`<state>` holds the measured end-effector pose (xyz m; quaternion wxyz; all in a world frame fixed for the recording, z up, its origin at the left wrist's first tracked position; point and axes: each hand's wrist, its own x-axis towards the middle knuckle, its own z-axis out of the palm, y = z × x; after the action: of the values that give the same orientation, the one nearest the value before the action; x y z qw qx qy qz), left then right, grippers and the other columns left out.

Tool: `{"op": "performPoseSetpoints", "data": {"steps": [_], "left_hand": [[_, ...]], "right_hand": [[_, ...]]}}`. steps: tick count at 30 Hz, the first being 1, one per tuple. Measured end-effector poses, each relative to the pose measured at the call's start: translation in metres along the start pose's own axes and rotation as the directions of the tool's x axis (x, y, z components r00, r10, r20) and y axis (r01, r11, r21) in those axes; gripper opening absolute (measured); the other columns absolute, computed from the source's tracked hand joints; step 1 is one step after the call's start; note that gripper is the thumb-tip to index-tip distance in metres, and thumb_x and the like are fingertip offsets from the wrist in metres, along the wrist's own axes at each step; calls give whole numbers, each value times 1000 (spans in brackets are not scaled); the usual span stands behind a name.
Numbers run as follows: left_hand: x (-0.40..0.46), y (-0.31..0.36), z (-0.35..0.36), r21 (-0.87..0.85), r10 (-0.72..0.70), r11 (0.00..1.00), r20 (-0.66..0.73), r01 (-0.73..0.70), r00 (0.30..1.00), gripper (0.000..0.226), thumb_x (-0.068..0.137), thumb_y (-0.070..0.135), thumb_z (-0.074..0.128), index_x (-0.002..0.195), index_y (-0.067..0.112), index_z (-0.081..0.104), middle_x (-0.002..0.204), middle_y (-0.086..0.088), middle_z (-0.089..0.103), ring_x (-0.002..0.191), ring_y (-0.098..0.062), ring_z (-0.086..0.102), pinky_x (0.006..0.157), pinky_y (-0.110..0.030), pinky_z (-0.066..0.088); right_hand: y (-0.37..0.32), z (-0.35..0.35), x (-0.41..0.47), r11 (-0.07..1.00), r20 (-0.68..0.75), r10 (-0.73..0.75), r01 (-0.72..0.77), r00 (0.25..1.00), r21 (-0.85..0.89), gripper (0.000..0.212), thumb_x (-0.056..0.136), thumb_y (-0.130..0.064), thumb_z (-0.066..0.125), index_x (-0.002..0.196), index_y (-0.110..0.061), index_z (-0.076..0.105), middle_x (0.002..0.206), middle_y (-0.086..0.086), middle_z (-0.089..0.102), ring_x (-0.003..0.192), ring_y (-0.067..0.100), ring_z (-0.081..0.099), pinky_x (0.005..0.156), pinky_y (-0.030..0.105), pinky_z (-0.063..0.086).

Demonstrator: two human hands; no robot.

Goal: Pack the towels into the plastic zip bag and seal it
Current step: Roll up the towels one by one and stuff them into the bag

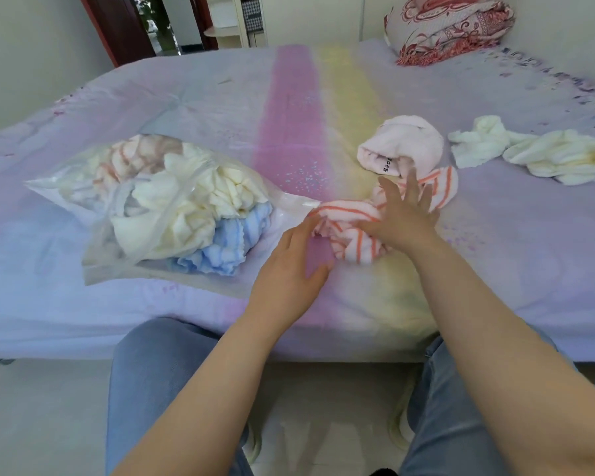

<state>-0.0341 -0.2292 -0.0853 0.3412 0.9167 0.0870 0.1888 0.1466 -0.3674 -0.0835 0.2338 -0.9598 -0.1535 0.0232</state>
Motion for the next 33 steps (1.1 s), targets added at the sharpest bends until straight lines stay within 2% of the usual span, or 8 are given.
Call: {"op": "performPoseSetpoints", "data": {"steps": [6, 9, 14, 19, 22, 24, 28, 33], "left_hand": [[-27, -5, -22, -88, -79, 994, -203, 62, 976, 38, 93, 25, 55, 130, 35, 50, 121, 20, 61, 108, 1, 57, 91, -36, 52], [-40, -10, -31, -132, -122, 988, -360, 79, 925, 28, 94, 22, 52, 119, 32, 59, 111, 20, 66, 99, 2, 60, 84, -32, 54], [-58, -19, -43, 107, 140, 990, -616, -94, 775, 22, 88, 8, 53, 102, 18, 66, 99, 7, 63, 86, -14, 56, 69, -36, 51], [-62, -31, -53, 274, 345, 939, -747, -209, 569, 40, 79, -14, 55, 97, 19, 64, 121, -7, 45, 86, -33, 54, 77, -36, 46], [-67, -40, -65, 358, 394, 918, -778, -169, 490, 38, 79, -12, 56, 98, 20, 65, 128, -12, 41, 118, -19, 45, 85, -38, 45], [-69, -45, -70, 352, 366, 929, -815, -116, 449, 32, 82, -8, 60, 104, 15, 65, 137, -15, 37, 134, -12, 33, 94, -43, 43], [-73, -43, -72, 189, 207, 978, -879, -85, 429, 55, 81, -2, 67, 130, 9, 45, 147, -22, 18, 145, -12, 16, 114, -38, 24], [-74, -37, -73, 6, 28, 999, -888, -50, 460, 77, 81, -2, 69, 144, 8, 25, 155, -17, 8, 148, -25, 12, 118, -52, 19]], "right_hand": [[14, 9, 31, 989, 335, 27, 22, 942, -144, 52, 93, -52, 39, 127, -15, 55, 128, 17, 60, 103, 31, 59, 92, 38, 47], [-1, 5, 16, 997, 277, -73, 79, 958, -10, 30, 97, -28, 43, 102, -6, 63, 106, 21, 68, 73, 24, 57, 62, 27, 43], [-47, -13, -29, 912, 98, -351, 317, 931, 261, 7, 90, -13, 58, 96, -14, 61, 94, 3, 62, 85, 20, 53, 60, 20, 31], [-72, 5, -50, 887, -35, -373, 367, 927, 280, 40, 77, -28, 70, 111, -26, 49, 114, 2, 49, 107, 23, 50, 84, 32, 40], [-54, 21, -33, 995, 164, -93, 86, 982, 47, 104, 68, -54, 74, 148, -40, 9, 160, 4, -3, 146, 35, 6, 111, 55, 19], [-40, 34, -25, 999, 279, 16, -2, 960, -52, 115, 62, -68, 70, 149, -36, 4, 160, 13, 1, 144, 40, 13, 112, 54, 21], [-45, 27, -36, 983, 267, -147, 109, 952, 150, 53, 72, -42, 67, 115, -12, 54, 113, 17, 63, 101, 35, 62, 80, 41, 51], [-72, -19, -82, 829, 433, -393, 109, 811, 548, 28, 75, -29, 70, 100, -16, 68, 86, 18, 72, 71, 40, 67, 58, 47, 55]]}}
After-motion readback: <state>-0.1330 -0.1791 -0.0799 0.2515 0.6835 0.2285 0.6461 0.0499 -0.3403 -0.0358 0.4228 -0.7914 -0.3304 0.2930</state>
